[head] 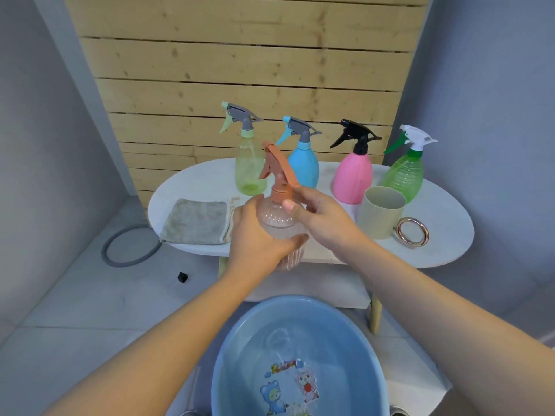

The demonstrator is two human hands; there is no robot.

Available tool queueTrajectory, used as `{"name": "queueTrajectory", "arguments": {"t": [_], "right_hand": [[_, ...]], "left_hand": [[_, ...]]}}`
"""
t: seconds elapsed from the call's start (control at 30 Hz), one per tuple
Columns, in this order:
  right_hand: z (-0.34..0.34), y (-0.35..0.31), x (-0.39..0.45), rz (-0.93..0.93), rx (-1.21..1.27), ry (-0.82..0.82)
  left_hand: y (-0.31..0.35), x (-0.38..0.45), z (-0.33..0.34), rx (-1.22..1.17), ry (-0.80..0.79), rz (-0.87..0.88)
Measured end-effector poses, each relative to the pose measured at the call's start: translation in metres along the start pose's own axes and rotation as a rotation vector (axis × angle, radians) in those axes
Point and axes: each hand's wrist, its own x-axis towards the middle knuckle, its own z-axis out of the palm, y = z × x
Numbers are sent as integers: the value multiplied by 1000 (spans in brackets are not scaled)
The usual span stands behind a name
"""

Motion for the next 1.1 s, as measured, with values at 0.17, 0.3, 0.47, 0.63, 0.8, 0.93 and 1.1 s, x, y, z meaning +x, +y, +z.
{"name": "queueTrajectory", "arguments": {"t": [0.17,0.3,0.47,0.63,0.8,0.93,1.1], "right_hand": [[30,-1,17,135,14,56],[56,0,48,197,11,0],[94,-2,106,334,414,-120],[128,23,169,407,662,-48],[142,51,196,387,645,-29],[144,64,197,372,690,-69],[148,67,204,440,775,-111]], "left_hand": [[-6,27,-18,-46,188,-45],[-23,61,-43,10,310,-74],[-47,115,-71,24,363,-123],[-78,179,-77,47,416,-121],[-101,215,-66,62,421,-104],[-110,225,-56,63,459,-119],[-123,225,-47,77,496,-174]]}}
